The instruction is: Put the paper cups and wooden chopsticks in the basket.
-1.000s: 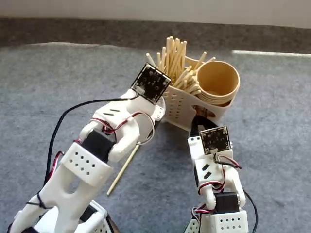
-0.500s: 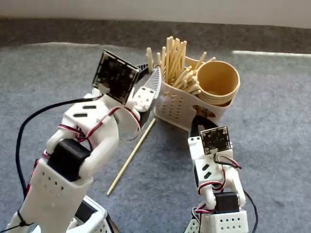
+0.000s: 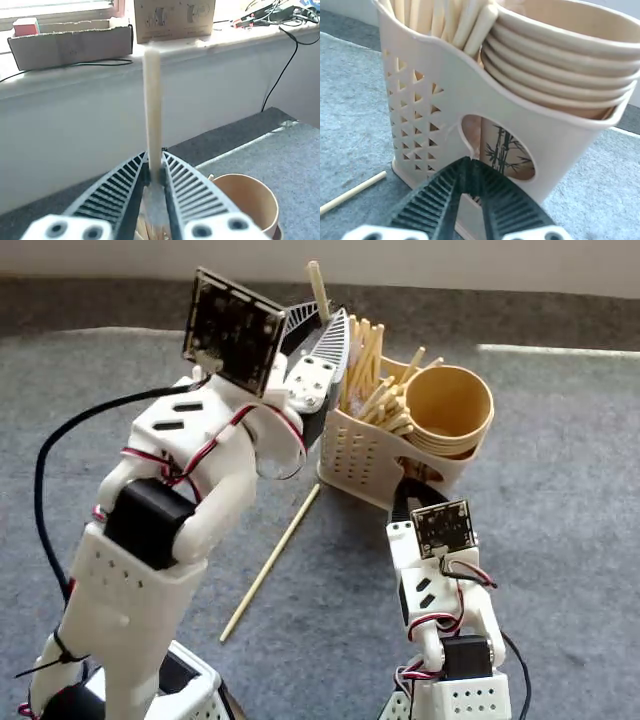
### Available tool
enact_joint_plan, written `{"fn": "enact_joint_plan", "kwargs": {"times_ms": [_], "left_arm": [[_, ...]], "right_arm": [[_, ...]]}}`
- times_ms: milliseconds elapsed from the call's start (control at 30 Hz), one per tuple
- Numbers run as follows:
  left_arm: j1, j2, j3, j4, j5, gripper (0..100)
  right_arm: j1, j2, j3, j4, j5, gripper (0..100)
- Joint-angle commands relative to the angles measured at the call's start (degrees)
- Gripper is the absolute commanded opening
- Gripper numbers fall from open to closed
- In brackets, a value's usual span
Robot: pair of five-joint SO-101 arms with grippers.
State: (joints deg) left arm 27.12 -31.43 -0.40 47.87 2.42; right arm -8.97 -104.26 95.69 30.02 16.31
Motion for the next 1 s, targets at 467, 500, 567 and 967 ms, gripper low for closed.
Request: {"fn": "enact_joint_plan", "kwargs": {"times_ms": [467, 500, 567, 967], "left_arm": [[-3.38, 16.22, -3.21, 0.26, 6.24, 15], [-3.82, 16.22, -3.21, 0.26, 6.24, 15], [-4.53, 16.22, -3.21, 0.26, 5.71, 14], [-4.62, 12.26, -12.53, 18.55, 5.45, 14]], "right_arm": [[0.31, -1.10, 4.79, -1.89, -0.09, 0.5], [0.31, -1.10, 4.79, -1.89, -0.09, 0.5], [0.31, -1.10, 4.79, -1.89, -0.09, 0.5], [0.40, -1.10, 4.79, -1.89, -0.09, 0.5]]}}
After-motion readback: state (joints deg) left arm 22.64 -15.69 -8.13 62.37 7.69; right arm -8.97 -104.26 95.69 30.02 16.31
